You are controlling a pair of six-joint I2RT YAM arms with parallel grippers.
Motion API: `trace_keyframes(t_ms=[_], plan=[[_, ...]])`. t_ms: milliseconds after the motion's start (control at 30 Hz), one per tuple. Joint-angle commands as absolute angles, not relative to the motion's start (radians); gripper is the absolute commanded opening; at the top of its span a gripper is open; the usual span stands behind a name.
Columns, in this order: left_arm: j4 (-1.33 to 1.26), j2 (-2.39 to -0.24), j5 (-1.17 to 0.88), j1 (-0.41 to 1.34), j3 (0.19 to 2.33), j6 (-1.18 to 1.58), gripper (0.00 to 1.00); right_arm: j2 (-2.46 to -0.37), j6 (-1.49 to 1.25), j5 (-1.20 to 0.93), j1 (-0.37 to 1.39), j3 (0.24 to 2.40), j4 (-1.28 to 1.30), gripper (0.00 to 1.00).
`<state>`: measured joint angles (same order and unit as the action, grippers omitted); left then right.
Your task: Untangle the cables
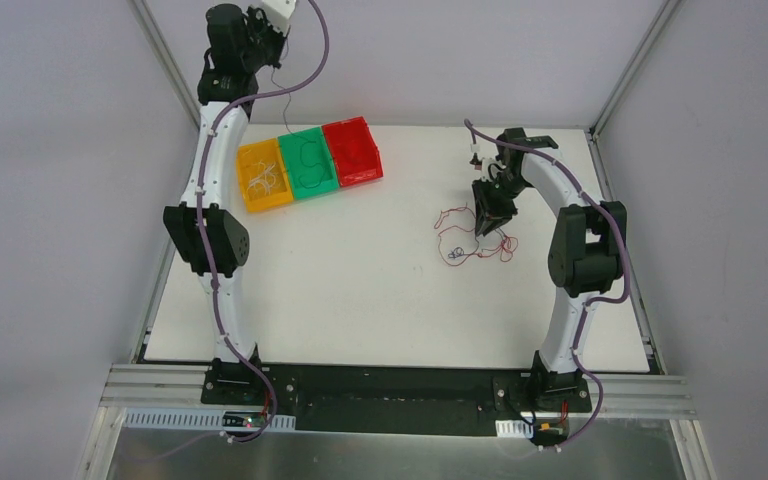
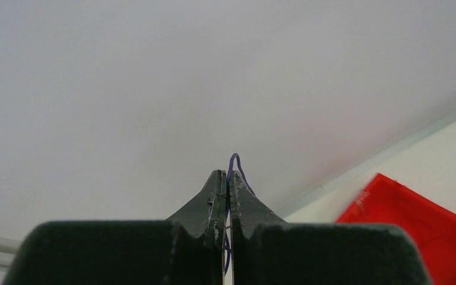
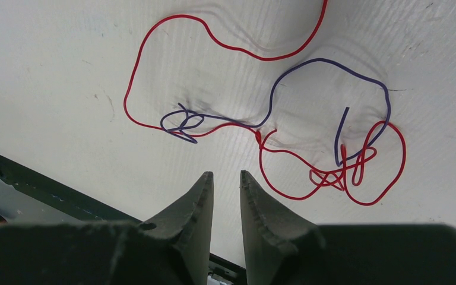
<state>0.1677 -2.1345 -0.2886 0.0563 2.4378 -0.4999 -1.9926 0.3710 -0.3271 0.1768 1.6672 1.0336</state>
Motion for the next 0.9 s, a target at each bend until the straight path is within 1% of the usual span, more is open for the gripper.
trace_keyframes(t_ms=[0,133,267,400,567,733,767,800,833,867], plan=[[0.151,-1.995,-0.387,0.040,2.204,-0.392,0.00,-1.944,0.377,-0.311,0.183,1.660,1.048,0.26],[0.143,-1.968,-0.426,0.018,2.036,-0.300,0.00,-1.934,0.380,-0.315,0.183,1.642,1.046,0.26],[0.143,-1.989,-0.533,0.005,1.958,-0.209,0.00,-1.941,0.382,-0.320,0.181,1.646,1.048,0.26],[0.141,-2.035,-0.540,0.009,1.874,-0.169,0.00,-1.945,0.383,-0.316,0.181,1.658,1.053,0.26],[0.139,-2.122,-0.613,0.010,1.859,-0.070,0.00,-1.939,0.388,-0.313,0.174,1.638,1.061,0.26],[0.170,-2.210,-0.596,0.014,1.875,-0.061,0.00,-1.933,0.402,-0.311,0.170,1.626,1.074,0.26],[0.197,-2.218,-0.578,0.015,1.886,-0.074,0.13,-1.930,0.409,-0.311,0.169,1.626,1.076,0.26],[0.223,-2.218,-0.567,0.014,1.901,-0.084,0.30,-1.928,0.413,-0.311,0.167,1.628,1.078,0.26],[0.253,-2.209,-0.560,0.014,1.917,-0.093,0.44,-1.924,0.418,-0.312,0.162,1.629,1.078,0.26],[0.262,-2.180,-0.560,0.014,1.919,-0.101,0.54,-1.919,0.421,-0.316,0.157,1.633,1.077,0.26]])
